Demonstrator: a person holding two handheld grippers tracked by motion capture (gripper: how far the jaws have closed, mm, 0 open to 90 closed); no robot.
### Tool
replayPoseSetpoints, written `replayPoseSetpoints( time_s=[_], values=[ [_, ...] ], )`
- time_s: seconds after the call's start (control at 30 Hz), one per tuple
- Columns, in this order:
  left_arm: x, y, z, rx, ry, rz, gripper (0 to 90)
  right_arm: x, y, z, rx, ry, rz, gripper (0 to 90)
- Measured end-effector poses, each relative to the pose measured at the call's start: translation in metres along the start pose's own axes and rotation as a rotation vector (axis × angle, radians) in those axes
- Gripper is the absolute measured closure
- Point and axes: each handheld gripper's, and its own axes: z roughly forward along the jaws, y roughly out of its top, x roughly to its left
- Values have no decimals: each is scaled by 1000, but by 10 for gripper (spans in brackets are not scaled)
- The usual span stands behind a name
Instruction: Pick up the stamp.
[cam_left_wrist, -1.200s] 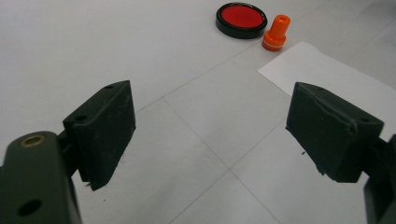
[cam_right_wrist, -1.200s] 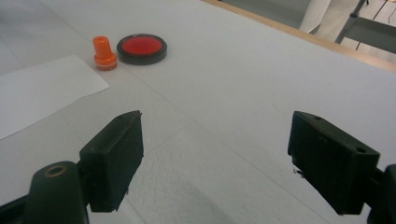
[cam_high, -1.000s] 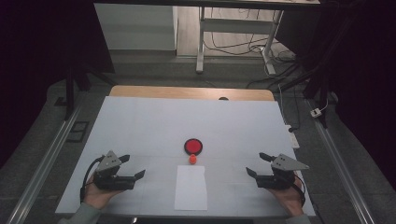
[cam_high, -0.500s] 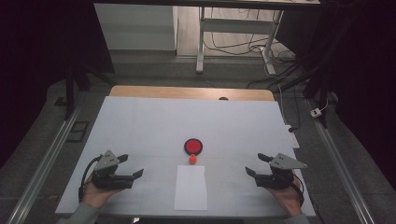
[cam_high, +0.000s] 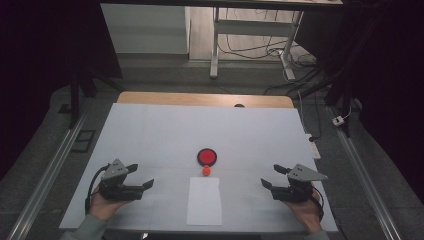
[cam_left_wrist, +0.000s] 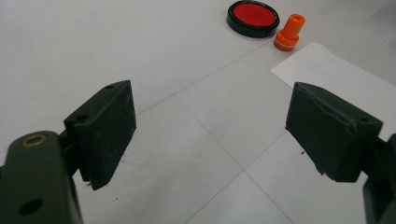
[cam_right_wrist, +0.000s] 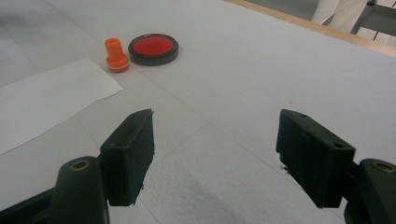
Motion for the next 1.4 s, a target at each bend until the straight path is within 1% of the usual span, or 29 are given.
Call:
replayPoseSetpoints(
  time_s=[0.07, 0.1, 0.17, 0.27, 0.3, 0.37, 0.4, 0.43, 0.7, 0.8, 0.87, 0.9, 1.03, 1.13, 1.17, 1.3, 1.4],
  values=[
    [1, 0, 0, 0, 1, -3, 160, 0, 1, 0, 3, -3, -3, 277],
    [2, 0, -1, -2, 2, -6, 161, 0, 4, 0, -13, -3, 6, 280],
    [2, 0, -2, -6, 6, -14, 161, 1, 7, 0, -21, -3, 13, 282],
    [2, -2, -4, -6, 9, -12, 162, 2, 10, 2, -24, 0, 11, 284],
    [1, -3, -4, -2, 12, -7, 162, 3, 14, 4, -29, 5, 4, 287],
    [0, -4, -4, 5, 16, -7, 162, 4, 15, 6, -33, 11, 7, 288],
    [0, -4, -4, 7, 17, -10, 162, 5, 17, 9, -42, 23, 14, 288],
    [0, -4, -4, 8, 19, -10, 162, 6, 18, 10, -33, 29, 8, 288],
    [0, -6, -3, 16, 22, -7, 165, 11, 24, 18, -33, 54, 10, 291],
    [0, -6, -2, 17, 20, -6, 165, 14, 27, 24, -31, 65, 13, 291],
    [0, -5, 0, 16, 17, -19, 167, 16, 29, 28, -21, 74, 9, 293],
    [0, -4, 1, 16, 15, -14, 167, 17, 29, 32, -13, 82, 10, 294],
    [-1, -4, 1, 18, 12, -4, 168, 22, 32, 36, -12, 85, 2, 296],
    [1, -4, 0, 19, 15, -10, 168, 23, 34, 37, -15, 88, 1, 299],
    [1, -5, 0, 19, 15, -10, 168, 24, 35, 40, -24, 93, 2, 300],
    [2, -6, -1, 22, 19, -7, 169, 27, 38, 45, -11, 102, -6, 301],
    [3, -7, -2, 23, 22, -11, 169, 30, 42, 51, -14, 111, -7, 302]
  ],
)
